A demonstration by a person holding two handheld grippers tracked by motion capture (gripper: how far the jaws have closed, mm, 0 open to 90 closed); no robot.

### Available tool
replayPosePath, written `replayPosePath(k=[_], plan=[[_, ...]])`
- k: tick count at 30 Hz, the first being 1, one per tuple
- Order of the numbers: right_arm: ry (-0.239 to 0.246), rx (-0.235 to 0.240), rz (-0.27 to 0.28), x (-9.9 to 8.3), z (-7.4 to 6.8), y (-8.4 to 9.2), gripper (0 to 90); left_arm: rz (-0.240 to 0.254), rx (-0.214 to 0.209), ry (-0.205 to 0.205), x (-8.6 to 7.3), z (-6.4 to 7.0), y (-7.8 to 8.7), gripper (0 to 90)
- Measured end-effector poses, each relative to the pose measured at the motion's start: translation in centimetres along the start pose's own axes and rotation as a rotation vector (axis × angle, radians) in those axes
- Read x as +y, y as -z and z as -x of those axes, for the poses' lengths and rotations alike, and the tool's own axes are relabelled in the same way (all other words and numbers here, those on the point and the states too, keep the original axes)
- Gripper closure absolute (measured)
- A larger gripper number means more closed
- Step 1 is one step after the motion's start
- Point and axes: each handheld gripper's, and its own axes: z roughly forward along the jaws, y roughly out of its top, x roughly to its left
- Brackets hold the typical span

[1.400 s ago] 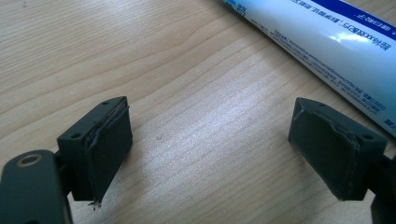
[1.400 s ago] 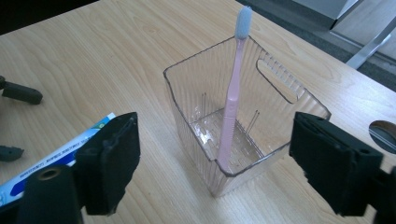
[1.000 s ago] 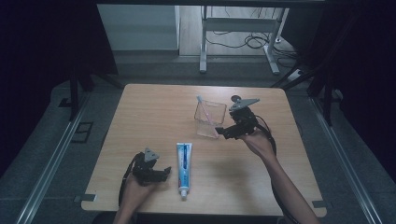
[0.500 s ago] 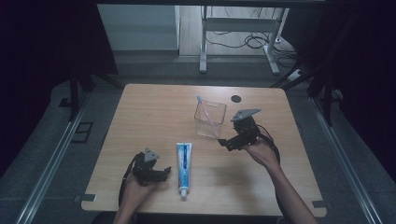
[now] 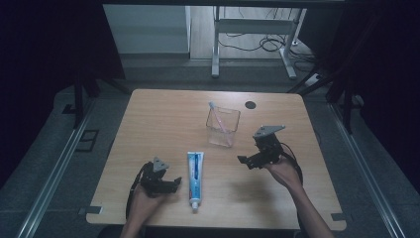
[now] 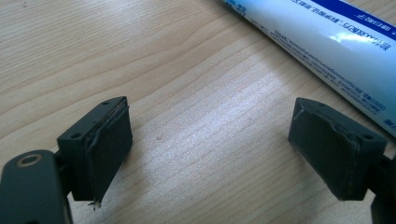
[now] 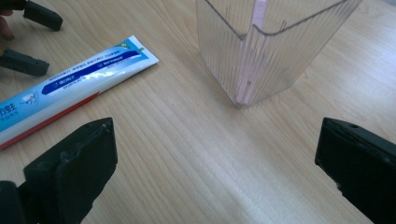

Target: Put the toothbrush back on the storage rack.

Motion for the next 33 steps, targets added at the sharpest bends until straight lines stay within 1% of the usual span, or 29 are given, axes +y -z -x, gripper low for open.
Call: replayPosePath(k=[2,6,7,9,12,17,18,22,23,27,29,30,33], plan=[[-0.010,0.001,0.003,-0.6,-0.3,0.0,0.0,0.000,0.000,0.000,0.0,0.0,0.0,13.4],[-0.025,0.004,0.007,-1.2,-0.5,0.1,0.0,0.000,0.000,-0.003,0.0,0.0,0.0,13.3],[-0.032,0.008,0.010,-1.7,-0.5,0.1,0.0,0.000,0.000,-0.001,0.0,0.0,0.0,13.3],[-0.033,0.009,0.010,-1.9,-0.6,0.1,0.0,0.001,0.000,0.002,0.0,0.0,0.0,13.3],[-0.042,0.018,0.004,-2.7,-0.6,0.0,0.0,-0.001,0.000,0.003,0.0,0.0,0.0,13.3],[-0.062,0.018,0.003,-4.0,-0.7,-0.1,0.0,-0.001,0.000,0.004,0.0,0.0,0.0,13.4],[-0.073,0.017,0.008,-4.5,-0.8,-0.2,0.0,-0.001,0.000,0.004,0.0,0.0,0.0,13.4],[-0.085,0.019,0.020,-5.3,-0.9,-0.3,0.0,-0.001,0.000,0.004,0.0,0.0,0.0,13.4],[-0.092,0.014,0.026,-5.8,-1.0,-0.4,0.0,0.000,0.000,0.004,0.0,0.0,0.0,13.4],[-0.105,0.004,0.037,-6.8,-1.1,-0.5,0.0,-0.001,0.000,0.004,0.0,0.0,0.0,13.3],[-0.109,0.003,0.043,-7.1,-1.1,-0.5,0.0,-0.001,0.000,0.004,0.0,0.0,0.0,13.4],[-0.125,0.004,0.053,-7.5,-1.2,-0.6,0.0,0.000,0.000,0.005,0.0,0.0,0.0,13.3],[-0.128,0.002,0.054,-7.8,-1.2,-0.7,0.0,-0.001,-0.001,0.005,0.0,0.0,0.0,13.4]])
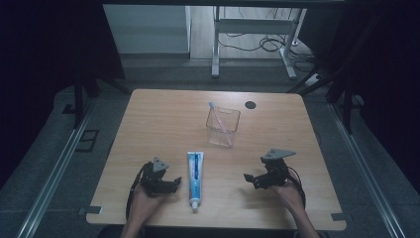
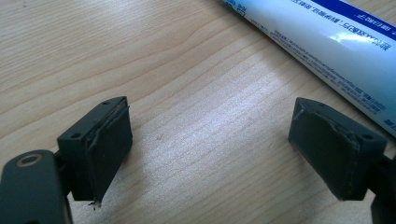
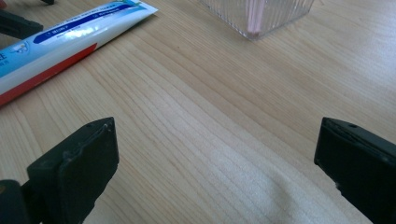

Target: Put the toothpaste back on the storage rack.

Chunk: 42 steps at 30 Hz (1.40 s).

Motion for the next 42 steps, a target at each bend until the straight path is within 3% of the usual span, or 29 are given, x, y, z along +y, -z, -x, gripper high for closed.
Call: replayPosePath(k=[11,13,25,36,42], plan=[[0.015,-0.025,-0.025,-1.0,-0.3,-0.2,0.0,-0.011,-0.004,-0.009,0.2,-0.3,0.2,16.7],[0.014,-0.031,-0.029,-1.2,-0.3,-0.2,0.0,-0.009,-0.029,0.005,0.3,-0.4,0.3,20.3],[0.015,-0.052,-0.048,-1.9,-0.2,-0.7,0.0,0.035,-0.066,0.023,1.1,0.2,1.5,27.7],[0.010,-0.062,-0.060,-2.2,0.1,-1.0,0.5,0.086,-0.171,0.012,2.4,1.5,2.5,42.7],[0.005,-0.071,-0.060,-2.3,0.2,-1.0,0.9,0.095,-0.224,-0.022,3.4,3.0,2.7,52.8]])
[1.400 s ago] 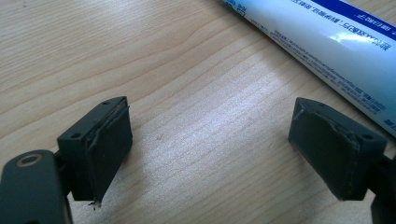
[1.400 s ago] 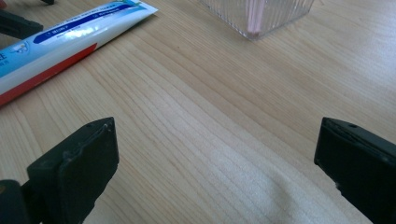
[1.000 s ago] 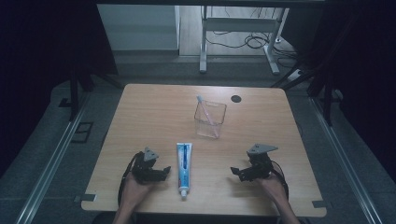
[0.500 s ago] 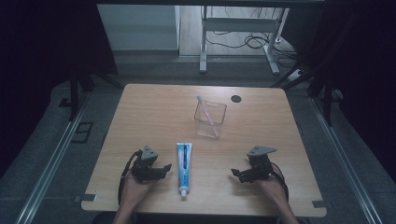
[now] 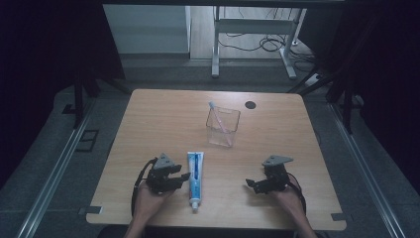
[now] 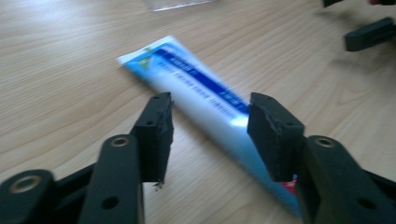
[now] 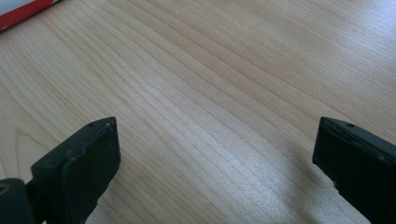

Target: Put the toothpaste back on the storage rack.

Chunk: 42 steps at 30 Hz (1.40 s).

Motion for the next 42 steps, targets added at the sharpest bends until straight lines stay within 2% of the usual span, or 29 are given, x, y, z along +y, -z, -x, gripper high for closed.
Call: replayPosePath(k=[7,11,15,22,30,42], plan=[[-0.001,-0.005,-0.004,-0.1,0.1,0.0,1.4,-0.040,-0.050,-0.080,0.9,2.5,-1.3,67.7],[-0.007,-0.006,0.006,0.0,0.2,0.2,1.6,-0.082,-0.065,-0.124,0.9,3.5,-2.2,75.6],[-0.012,-0.007,0.010,0.0,0.3,0.3,1.8,-0.126,-0.076,-0.146,0.7,4.2,-2.9,81.9],[-0.014,-0.006,0.009,0.0,0.3,0.3,2.2,-0.168,-0.113,-0.144,0.4,4.9,-3.5,85.7],[-0.017,-0.009,0.014,0.0,0.4,0.4,2.4,-0.190,-0.102,-0.157,0.2,4.8,-3.4,86.2],[-0.019,-0.013,0.013,0.0,0.5,0.5,2.7,-0.234,-0.060,-0.163,-0.2,3.5,-2.9,85.2]])
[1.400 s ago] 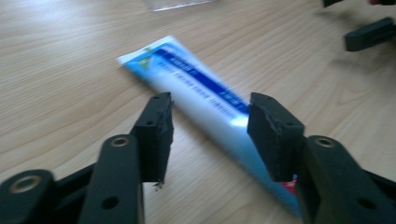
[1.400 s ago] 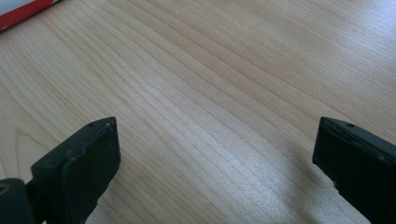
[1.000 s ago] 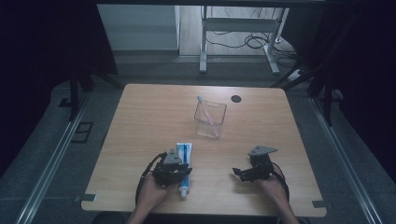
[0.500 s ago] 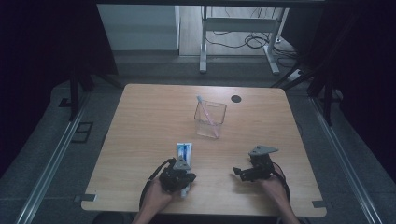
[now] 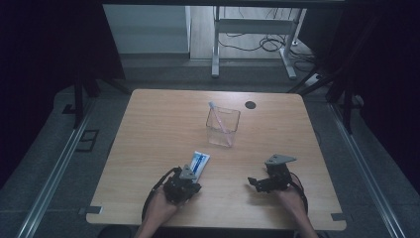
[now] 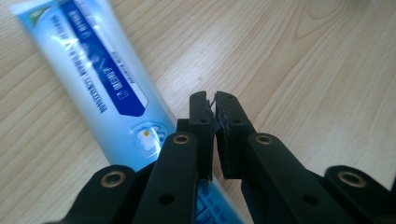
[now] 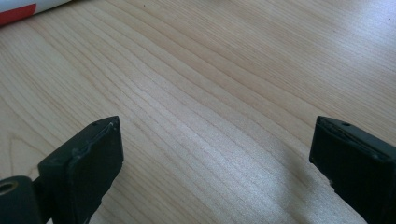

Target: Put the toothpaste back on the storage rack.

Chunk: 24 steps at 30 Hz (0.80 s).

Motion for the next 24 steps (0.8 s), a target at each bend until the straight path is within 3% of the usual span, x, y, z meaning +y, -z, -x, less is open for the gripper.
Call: replayPosePath(k=[7,10,15,20,24], plan=[[-0.005,-0.001,0.003,0.0,0.1,0.1,3.1,-0.023,0.040,-0.011,-0.4,-0.7,0.5,85.5],[-0.005,-0.004,0.006,0.0,0.2,0.1,3.1,-0.025,0.050,0.005,-0.6,-1.3,0.6,86.2],[-0.006,-0.003,0.006,0.0,0.2,0.1,3.5,-0.018,0.035,0.018,-0.7,-1.6,0.7,85.2],[-0.001,-0.003,-0.002,-0.1,0.2,0.1,3.8,0.011,0.016,0.028,-0.5,-1.6,1.1,76.3],[0.005,-0.010,-0.005,-0.1,0.4,0.0,4.4,0.030,0.025,0.034,-0.2,-1.4,1.4,67.9]])
